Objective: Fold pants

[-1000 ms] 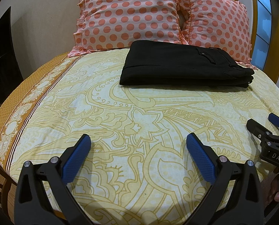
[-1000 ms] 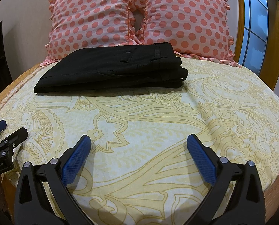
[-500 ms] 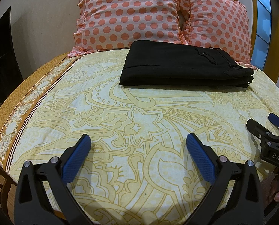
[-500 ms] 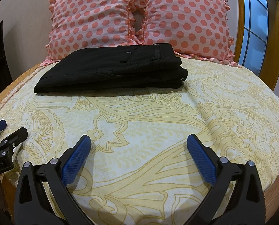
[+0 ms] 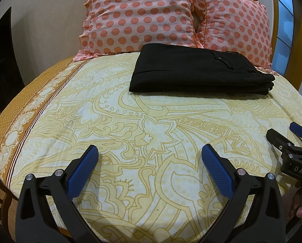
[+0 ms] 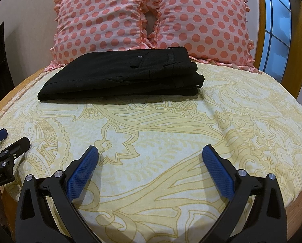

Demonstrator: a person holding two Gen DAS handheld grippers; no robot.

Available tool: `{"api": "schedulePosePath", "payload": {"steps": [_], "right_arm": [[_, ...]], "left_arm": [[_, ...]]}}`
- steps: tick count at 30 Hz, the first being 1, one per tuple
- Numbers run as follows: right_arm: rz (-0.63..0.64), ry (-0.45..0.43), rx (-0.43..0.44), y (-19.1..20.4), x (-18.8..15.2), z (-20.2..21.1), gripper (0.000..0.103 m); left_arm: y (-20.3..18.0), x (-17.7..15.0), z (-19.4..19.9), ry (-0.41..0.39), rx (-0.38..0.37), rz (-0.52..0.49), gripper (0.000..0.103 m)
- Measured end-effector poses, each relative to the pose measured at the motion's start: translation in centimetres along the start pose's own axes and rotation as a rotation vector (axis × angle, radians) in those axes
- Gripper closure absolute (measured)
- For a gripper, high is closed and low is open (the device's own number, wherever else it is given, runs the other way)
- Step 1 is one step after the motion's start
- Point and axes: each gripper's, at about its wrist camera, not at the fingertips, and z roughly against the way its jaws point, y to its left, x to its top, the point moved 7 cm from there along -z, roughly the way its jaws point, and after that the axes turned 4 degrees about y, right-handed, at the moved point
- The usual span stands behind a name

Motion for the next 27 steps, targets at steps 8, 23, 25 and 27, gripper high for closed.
{"api": "schedulePosePath", "payload": {"steps": [8, 23, 25, 27], "right_arm": [[-0.001, 0.0, -0.001, 0.01, -0.02, -0.02, 0.001], [-0.002, -0.002, -0.003, 0.08, 0.03, 0.03, 0.001], [-0.002, -0.002, -0.003, 0.07, -0.02, 0.03, 0.001], [-0.002, -0.002, -0.003, 0.08, -0.02, 0.04, 0.001]], "left_arm": [[-0.19, -0.02, -0.02, -0.002, 0.0, 0.001, 0.002], [-0.22, -0.04, 0.01, -0.003, 0.0, 0.001, 0.002], [-0.22, -0.04, 0.01, -0.003, 0.0, 0.001, 0.002], [-0.25, -0.05, 0.0, -0.005, 0.0, 0.002, 0.002]]}}
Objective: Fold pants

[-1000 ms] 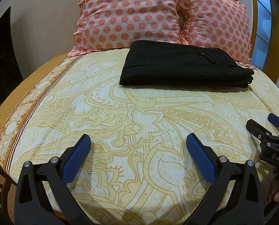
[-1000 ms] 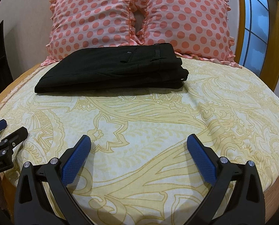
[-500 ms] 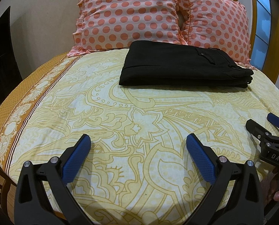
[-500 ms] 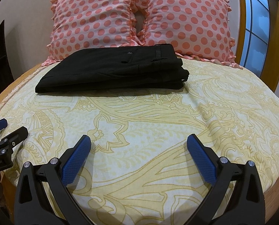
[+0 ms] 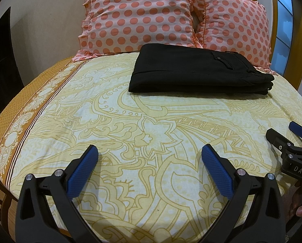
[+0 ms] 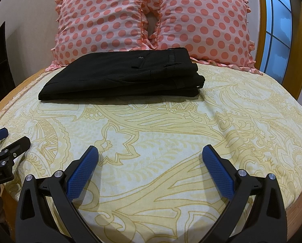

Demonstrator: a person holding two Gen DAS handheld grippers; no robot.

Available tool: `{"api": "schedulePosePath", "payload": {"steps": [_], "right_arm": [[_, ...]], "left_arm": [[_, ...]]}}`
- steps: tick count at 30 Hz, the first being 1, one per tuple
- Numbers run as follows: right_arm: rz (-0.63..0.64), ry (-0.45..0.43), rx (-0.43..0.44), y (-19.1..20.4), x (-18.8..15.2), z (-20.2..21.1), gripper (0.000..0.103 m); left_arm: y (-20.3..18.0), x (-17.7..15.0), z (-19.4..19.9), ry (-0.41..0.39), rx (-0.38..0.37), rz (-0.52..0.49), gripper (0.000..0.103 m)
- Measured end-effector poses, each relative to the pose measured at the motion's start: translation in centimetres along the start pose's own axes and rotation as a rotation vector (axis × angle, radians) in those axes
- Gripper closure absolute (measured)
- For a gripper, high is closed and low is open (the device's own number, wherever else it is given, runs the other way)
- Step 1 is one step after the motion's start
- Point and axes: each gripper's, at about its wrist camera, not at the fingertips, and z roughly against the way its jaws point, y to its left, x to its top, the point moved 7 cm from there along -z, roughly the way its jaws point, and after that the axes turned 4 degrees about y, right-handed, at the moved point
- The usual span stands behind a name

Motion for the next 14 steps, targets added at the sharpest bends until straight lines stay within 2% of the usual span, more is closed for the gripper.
{"api": "schedulePosePath", "payload": {"steps": [14], "right_arm": [[-0.001, -0.001, -0.001, 0.05, 0.01, -0.01, 0.001]], "left_arm": [[-0.11, -0.07, -0.04, 0.0, -0.002, -0.006, 0.002]]}}
